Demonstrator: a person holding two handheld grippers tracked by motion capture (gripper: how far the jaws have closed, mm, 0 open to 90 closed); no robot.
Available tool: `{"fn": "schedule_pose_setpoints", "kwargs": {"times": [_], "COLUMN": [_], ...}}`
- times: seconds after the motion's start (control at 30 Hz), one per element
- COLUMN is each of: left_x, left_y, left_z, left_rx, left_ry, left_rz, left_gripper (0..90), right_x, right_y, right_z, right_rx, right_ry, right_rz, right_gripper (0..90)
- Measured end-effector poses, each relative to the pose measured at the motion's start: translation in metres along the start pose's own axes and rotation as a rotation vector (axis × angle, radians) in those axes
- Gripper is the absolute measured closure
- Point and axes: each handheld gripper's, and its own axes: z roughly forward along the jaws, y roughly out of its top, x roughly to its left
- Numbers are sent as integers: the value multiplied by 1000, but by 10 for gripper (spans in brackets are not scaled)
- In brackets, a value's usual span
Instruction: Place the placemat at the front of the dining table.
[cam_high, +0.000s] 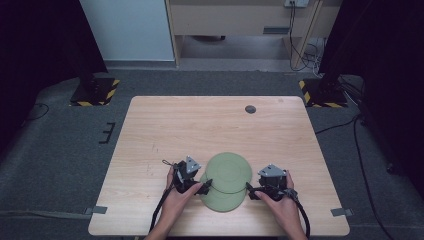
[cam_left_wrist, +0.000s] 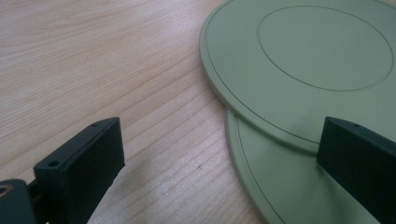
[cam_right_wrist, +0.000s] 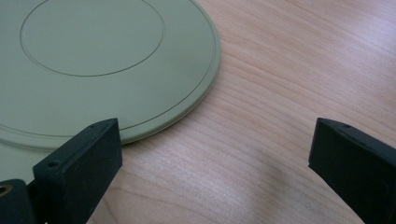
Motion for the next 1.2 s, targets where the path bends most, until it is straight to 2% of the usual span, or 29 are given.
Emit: {"fn": "schedule_pose_setpoints", "kwargs": {"times": [0.27, 0.6, 0.93, 1.2], "left_x": [2, -1, 2, 2], "left_y": [3, 0, 1, 1], "left_z": [3, 0, 4, 4], "left_rx": [-5, 1, 3, -1], "left_ry": [6, 6, 11, 12], "left_rz": [0, 14, 0, 2], "left_gripper": [1, 22, 0, 12], "right_x": [-2, 3, 0, -2], "right_y": [2, 0, 3, 4], "right_z": [4, -3, 4, 6], "right_rx": [-2, -3, 8, 4], "right_ry": [-18, 21, 5, -11], "right_rz": [11, -13, -4, 1], "right_gripper": [38, 52, 23, 42]}}
